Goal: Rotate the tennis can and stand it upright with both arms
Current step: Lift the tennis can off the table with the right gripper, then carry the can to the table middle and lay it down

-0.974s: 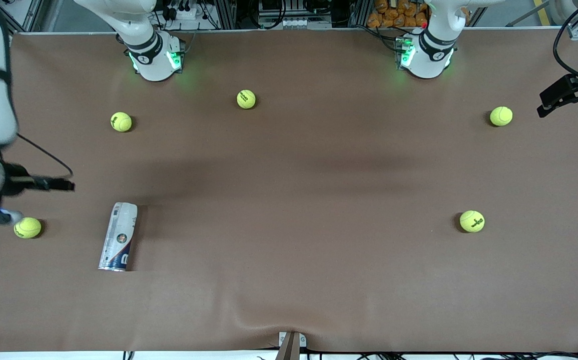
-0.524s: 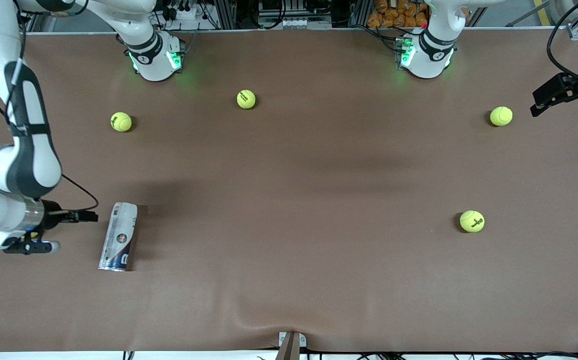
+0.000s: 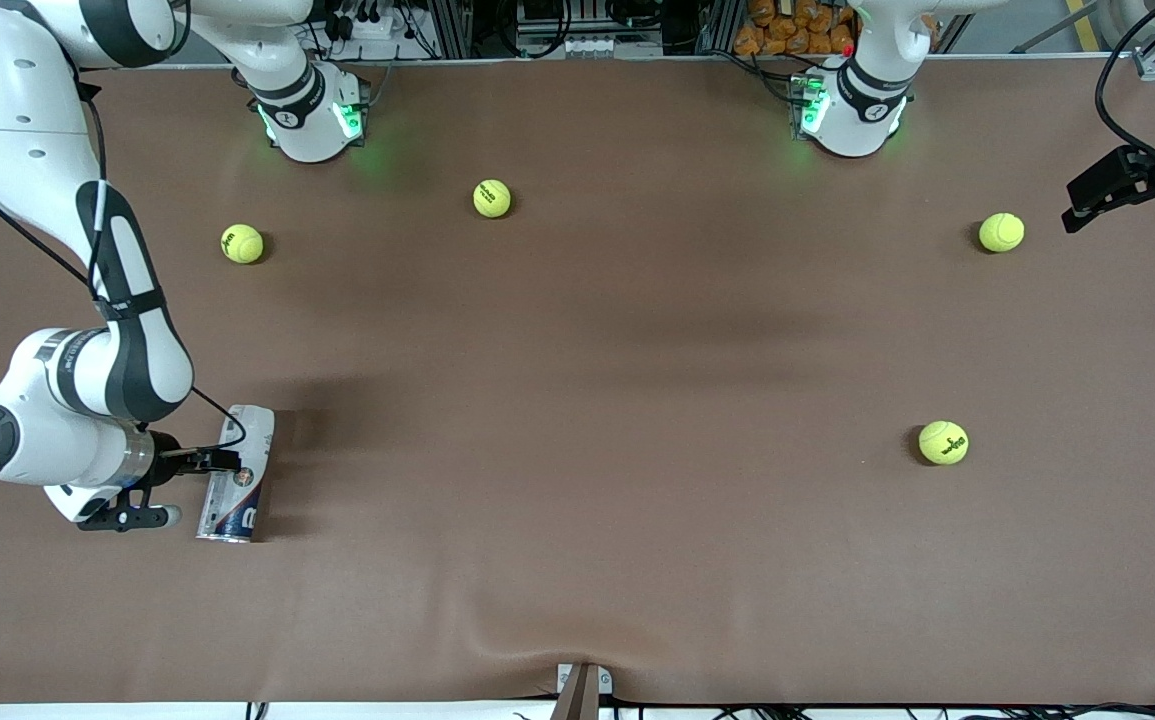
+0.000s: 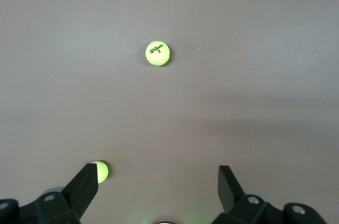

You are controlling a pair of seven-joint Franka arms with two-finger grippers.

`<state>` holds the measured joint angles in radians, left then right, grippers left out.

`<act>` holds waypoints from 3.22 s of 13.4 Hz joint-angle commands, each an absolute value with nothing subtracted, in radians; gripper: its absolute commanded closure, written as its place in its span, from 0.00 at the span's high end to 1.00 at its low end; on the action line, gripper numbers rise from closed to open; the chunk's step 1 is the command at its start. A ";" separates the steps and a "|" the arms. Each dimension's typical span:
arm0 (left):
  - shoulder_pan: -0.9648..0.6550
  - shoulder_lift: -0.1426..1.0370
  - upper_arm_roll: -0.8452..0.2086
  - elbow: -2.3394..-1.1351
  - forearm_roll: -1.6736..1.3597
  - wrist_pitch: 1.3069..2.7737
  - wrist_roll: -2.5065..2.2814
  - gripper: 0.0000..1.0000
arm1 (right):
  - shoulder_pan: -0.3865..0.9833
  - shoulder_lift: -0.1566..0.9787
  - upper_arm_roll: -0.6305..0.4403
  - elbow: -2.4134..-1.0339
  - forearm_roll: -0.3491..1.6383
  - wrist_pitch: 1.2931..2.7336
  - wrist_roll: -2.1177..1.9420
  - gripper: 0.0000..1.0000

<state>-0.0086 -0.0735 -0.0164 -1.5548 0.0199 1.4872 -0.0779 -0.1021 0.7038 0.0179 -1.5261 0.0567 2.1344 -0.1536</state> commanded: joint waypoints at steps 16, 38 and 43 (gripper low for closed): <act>0.008 -0.044 -0.031 -1.549 -0.025 1.496 -0.054 1.00 | -0.089 0.813 0.017 -1.503 0.117 2.217 -0.169 0.59; 0.006 0.037 -0.121 -1.503 0.026 1.517 -0.124 1.00 | 0.574 0.716 0.018 -1.394 -0.067 2.216 -0.854 0.60; 0.009 0.031 -0.163 -1.523 0.025 1.543 -0.124 1.00 | 0.682 0.816 0.017 -1.362 -0.072 2.378 -0.962 0.60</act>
